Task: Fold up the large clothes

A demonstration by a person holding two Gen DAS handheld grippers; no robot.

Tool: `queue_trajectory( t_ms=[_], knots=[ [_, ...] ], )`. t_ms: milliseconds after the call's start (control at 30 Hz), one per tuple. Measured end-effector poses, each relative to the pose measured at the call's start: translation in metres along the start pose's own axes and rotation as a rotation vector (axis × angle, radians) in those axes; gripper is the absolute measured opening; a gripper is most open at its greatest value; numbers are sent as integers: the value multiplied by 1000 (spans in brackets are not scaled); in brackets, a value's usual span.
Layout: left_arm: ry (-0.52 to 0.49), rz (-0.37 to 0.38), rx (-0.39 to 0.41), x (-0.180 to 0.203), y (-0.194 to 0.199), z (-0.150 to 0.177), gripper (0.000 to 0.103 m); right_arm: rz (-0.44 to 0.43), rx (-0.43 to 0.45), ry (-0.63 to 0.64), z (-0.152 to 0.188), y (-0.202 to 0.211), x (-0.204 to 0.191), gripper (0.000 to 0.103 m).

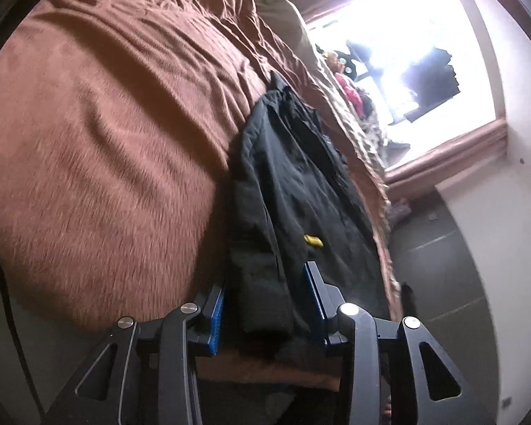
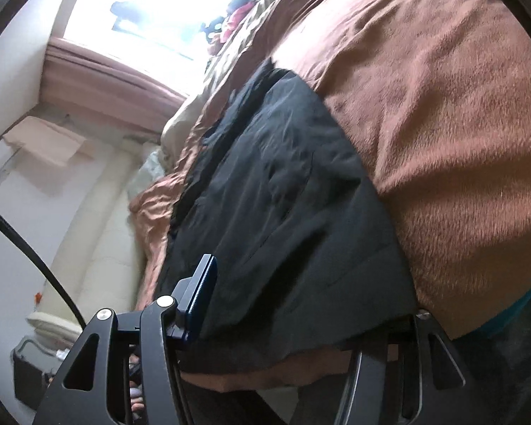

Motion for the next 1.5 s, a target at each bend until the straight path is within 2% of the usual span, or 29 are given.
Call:
queue_trajectory(
  t_ms=[67, 200, 233, 267, 300, 333, 400, 467, 633, 1033, 1133, 1500],
  knots=[
    [-3, -32, 3, 0, -8, -3, 40, 46, 10, 1, -1, 1, 0, 46],
    [-2, -130, 27, -6, -16, -4, 20, 93, 35, -14, -8, -4, 1, 37],
    [6, -140, 35, -7, -15, -4, 14, 107, 43, -26, -10, -5, 4, 31],
    [6, -155, 39, -9, -15, -4, 12, 118, 48, -32, -11, -5, 5, 26],
    [5, -164, 42, -10, -14, -3, 10, 142, 57, -40, -11, -4, 9, 12],
    [2, -168, 47, -10, -13, -3, 8, 160, 64, -55, -12, -3, 12, 4],
    [-16, -183, 64, -7, -8, -4, 7, 150, 80, -76, -14, -2, 8, 1],
    [-31, -173, 86, -1, 2, -8, 7, 155, 101, -60, -11, 9, -1, 0],
    [-71, -157, 127, 24, 23, -20, 5, 90, 164, -14, -15, 43, -32, 0],
    [-151, -84, 247, 87, 94, -36, 4, -18, 226, 111, -12, 106, -95, 0],
    [-154, -64, 264, 98, 114, -32, 4, -37, 231, 134, -6, 127, -99, 0],
    [-204, -25, 322, 128, 176, -14, 4, -86, 255, 159, 14, 162, -98, 0]
  ],
)
Point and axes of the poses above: each gripper's, at about its wrist camera, not at the fingertips, and y roughly against the way its jaws point, x to its right, z to its underside, the point moved 7 cm from there along -y, roughly the way its jaws point, and after that the axes turned 3 degrees about -z, right-handed, at the moved point
